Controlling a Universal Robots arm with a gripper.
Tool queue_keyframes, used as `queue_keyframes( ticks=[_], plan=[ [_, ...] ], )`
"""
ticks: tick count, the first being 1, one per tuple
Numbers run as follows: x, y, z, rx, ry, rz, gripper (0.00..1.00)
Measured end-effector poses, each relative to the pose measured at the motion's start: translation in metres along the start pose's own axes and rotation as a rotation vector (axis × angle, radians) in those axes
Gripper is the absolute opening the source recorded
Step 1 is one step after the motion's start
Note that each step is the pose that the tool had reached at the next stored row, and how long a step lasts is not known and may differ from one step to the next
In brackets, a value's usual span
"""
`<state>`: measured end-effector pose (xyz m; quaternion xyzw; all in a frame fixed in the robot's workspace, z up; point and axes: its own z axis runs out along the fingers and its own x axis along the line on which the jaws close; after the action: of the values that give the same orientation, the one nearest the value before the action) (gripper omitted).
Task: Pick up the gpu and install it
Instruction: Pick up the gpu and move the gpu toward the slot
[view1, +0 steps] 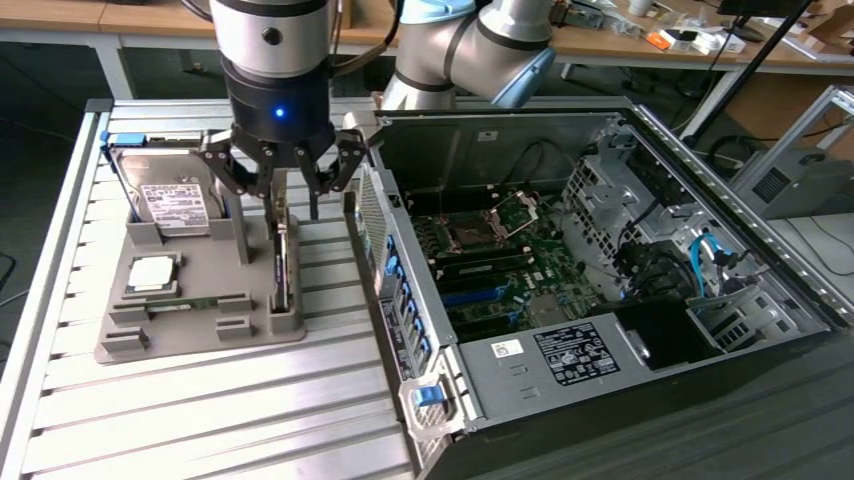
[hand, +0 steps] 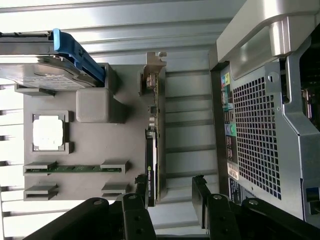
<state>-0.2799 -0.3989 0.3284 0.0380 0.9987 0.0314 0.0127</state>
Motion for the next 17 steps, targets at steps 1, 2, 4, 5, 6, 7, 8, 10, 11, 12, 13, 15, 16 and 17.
queue_keyframes(
  ticks=[1, 2, 4, 5, 6, 7, 8, 10, 11, 12, 13, 15, 16, 17],
  plan=[
    [0.0, 0.0, 0.0003, 0.0, 0.0, 0.0, 0.48],
    [0.0, 0.0, 0.0006, 0.0, 0.0, 0.0, 0.48],
    [0.0, -0.0001, 0.0013, -0.0001, 0.0, 0.0, 0.48],
    [0.0, -0.0001, 0.0016, -0.0002, 0.0, 0.0, 0.48],
    [0.0, -0.0001, 0.0021, -0.0002, 0.0, 0.0, 0.48],
    [0.0, -0.0002, 0.0026, -0.0003, 0.0, 0.0, 0.48],
    [0.0001, -0.0002, 0.003, -0.0003, 0.0, 0.0, 0.48],
    [0.0001, -0.0003, 0.0041, -0.0003, 0.0, 0.0, 0.48],
    [0.0001, -0.0003, 0.0048, -0.0003, 0.0, 0.0, 0.48],
    [0.0001, -0.0003, 0.0055, -0.0003, 0.0, 0.0, 0.48],
    [0.0001, -0.0004, 0.0066, -0.0003, 0.0, 0.0, 0.48],
    [0.0002, -0.0005, 0.0081, -0.0003, 0.0001, 0.0, 0.48],
    [0.0002, -0.0006, 0.009, -0.0003, 0.0001, 0.0, 0.48],
    [0.0002, -0.0006, 0.0096, -0.0003, 0.0001, 0.0, 0.48]
  ],
)
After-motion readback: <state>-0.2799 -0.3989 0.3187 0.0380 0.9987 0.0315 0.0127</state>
